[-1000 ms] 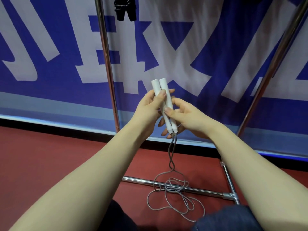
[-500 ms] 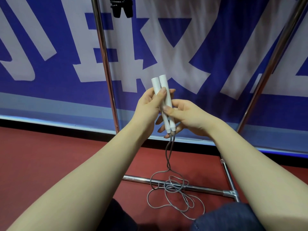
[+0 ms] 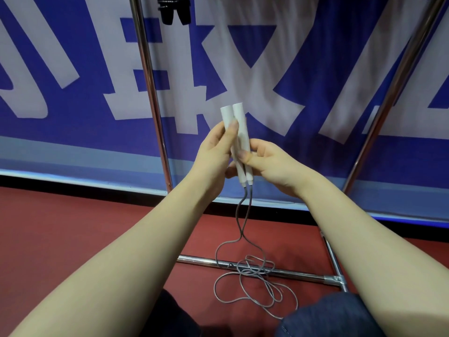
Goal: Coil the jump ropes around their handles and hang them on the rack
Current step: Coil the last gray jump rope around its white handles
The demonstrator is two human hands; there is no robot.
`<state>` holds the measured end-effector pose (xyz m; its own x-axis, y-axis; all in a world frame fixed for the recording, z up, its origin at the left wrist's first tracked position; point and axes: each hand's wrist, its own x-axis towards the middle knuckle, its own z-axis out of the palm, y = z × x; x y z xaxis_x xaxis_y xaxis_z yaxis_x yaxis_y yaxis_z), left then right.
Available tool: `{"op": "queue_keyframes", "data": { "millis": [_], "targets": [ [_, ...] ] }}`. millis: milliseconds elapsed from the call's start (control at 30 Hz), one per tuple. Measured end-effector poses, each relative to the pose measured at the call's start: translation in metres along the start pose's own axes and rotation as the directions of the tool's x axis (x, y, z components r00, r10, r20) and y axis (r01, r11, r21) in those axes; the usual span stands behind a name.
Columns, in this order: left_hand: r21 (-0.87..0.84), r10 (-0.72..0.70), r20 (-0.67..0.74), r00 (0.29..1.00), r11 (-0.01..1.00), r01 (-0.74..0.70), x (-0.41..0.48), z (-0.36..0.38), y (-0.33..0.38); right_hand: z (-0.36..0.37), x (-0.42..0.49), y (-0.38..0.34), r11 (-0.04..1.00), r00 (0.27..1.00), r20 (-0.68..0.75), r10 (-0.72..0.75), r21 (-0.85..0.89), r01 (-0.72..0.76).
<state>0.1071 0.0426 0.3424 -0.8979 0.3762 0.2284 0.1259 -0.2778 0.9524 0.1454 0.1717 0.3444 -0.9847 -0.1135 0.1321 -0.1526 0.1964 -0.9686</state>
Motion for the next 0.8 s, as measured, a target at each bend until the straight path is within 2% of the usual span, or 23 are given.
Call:
{"op": "queue_keyframes", "data": {
  "millis": [133, 167, 267, 367, 533, 633, 700, 767, 800],
  "targets": [
    [-0.126, -0.176, -0.108, 0.978, 0.979, 0.162, 0.008, -0.002, -0.009, -0.002, 0.005, -0.008, 0.983, 0.962, -0.269, -0.033, 0.166, 0.080],
    [-0.139, -0.238, -0.080, 0.968, 0.964, 0.226, 0.008, -0.004, -0.010, -0.004, 0.006, -0.011, 0.970, 0.943, -0.331, -0.033, 0.217, 0.110],
    [-0.055, -0.336, 0.149, 0.930, 0.936, 0.347, 0.000, -0.007, -0.007, -0.013, 0.008, -0.012, 0.946, 0.900, -0.434, -0.039, 0.273, 0.173],
    [0.038, -0.308, 0.260, 0.915, 0.950, 0.309, -0.003, -0.002, -0.003, -0.016, 0.008, -0.006, 0.931, 0.905, -0.423, 0.036, 0.343, 0.123],
    [0.271, -0.291, 0.215, 0.932, 0.935, 0.229, -0.002, 0.010, -0.003, -0.007, 0.008, -0.006, 0.900, 0.918, -0.375, 0.129, 0.434, 0.051],
    [0.320, -0.261, 0.219, 0.940, 0.929, 0.184, -0.001, 0.009, -0.002, -0.005, 0.008, -0.004, 0.898, 0.923, -0.339, 0.182, 0.439, -0.016],
    [0.352, -0.268, 0.206, 0.941, 0.918, 0.185, 0.002, 0.003, -0.003, -0.008, 0.007, -0.001, 0.919, 0.924, -0.298, 0.242, 0.376, -0.120],
    [0.368, -0.292, 0.200, 0.935, 0.907, 0.204, 0.004, -0.005, -0.003, -0.012, 0.004, -0.002, 0.923, 0.874, -0.332, 0.355, 0.270, -0.273],
    [0.378, -0.310, 0.193, 0.931, 0.899, 0.221, 0.006, -0.011, -0.004, -0.014, 0.002, 0.000, 0.912, 0.823, -0.397, 0.406, 0.225, -0.342]
  ]
}}
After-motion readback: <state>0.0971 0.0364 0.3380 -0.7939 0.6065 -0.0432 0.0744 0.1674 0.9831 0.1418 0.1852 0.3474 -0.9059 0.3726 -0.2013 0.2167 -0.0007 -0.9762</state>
